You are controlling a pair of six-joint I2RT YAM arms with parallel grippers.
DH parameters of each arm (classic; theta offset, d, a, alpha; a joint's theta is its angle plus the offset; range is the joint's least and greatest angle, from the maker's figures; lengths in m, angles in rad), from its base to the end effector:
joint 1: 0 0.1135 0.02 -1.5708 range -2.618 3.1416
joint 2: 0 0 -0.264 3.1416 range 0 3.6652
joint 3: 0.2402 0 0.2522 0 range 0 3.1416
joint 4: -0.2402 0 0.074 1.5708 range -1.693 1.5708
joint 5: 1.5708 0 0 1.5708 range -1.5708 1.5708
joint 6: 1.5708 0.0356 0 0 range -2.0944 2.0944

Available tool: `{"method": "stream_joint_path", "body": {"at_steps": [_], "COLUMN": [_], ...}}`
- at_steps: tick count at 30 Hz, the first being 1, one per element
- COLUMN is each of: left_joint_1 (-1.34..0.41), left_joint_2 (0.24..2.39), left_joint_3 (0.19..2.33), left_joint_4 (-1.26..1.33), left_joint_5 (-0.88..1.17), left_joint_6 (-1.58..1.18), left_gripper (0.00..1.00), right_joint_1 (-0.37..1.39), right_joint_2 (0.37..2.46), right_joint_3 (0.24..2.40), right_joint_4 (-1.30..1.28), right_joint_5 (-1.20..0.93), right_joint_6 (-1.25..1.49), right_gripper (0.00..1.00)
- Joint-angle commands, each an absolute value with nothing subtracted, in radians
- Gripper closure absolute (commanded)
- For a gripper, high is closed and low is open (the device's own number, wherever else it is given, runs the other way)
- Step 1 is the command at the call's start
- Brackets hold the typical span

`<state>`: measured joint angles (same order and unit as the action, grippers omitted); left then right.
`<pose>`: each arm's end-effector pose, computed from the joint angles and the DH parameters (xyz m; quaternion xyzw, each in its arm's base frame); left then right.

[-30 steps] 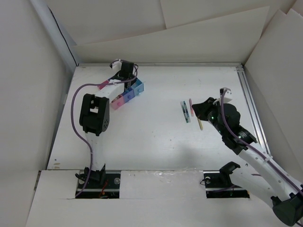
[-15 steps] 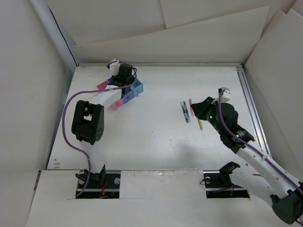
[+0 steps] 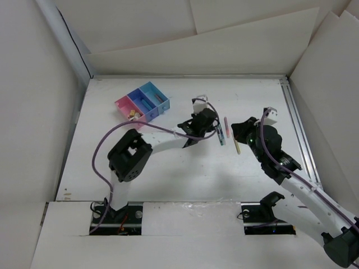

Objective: Sort the stationery into containers
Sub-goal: Pick up the pen from the center of the board.

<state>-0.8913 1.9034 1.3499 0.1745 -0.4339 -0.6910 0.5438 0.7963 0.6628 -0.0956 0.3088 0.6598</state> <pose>0.2912 -0.3367 0.2460 -0.0394 0.8163 -0.2645 0.5120 0.1692 0.0897 0.3046 0.1403 0.7671 0.2484 0.5745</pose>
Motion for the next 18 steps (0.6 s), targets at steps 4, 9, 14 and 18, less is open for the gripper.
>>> {"method": "stream_joint_path", "body": {"at_steps": [4,9,14,18], "left_joint_1": [-0.916,-0.956,-0.956,-0.956], "left_joint_2": [2.063,2.129,2.169,2.187], "left_joint_3": [1.446,1.534,1.568,1.586], "left_joint_4": [0.126,0.066,0.061,0.061], "left_joint_5": [-0.397,-0.431,-0.422,-0.433], "left_joint_6": [-0.726,-0.707,-0.716,-0.716], "left_gripper": [0.80,0.70,0.67,0.67], "right_joint_1": [0.551,0.551,0.551,0.551], "right_joint_2": [0.770,0.759,0.759,0.750], "right_joint_3": [0.667,0.658,0.658,0.658], "right_joint_4": [-0.061,-0.071,-0.071,-0.071], "right_joint_5": [0.370,0.383,0.383,0.374], "right_joint_6": [0.678,0.678,0.678,0.678], "right_gripper": [0.73,0.70,0.70,0.70]}}
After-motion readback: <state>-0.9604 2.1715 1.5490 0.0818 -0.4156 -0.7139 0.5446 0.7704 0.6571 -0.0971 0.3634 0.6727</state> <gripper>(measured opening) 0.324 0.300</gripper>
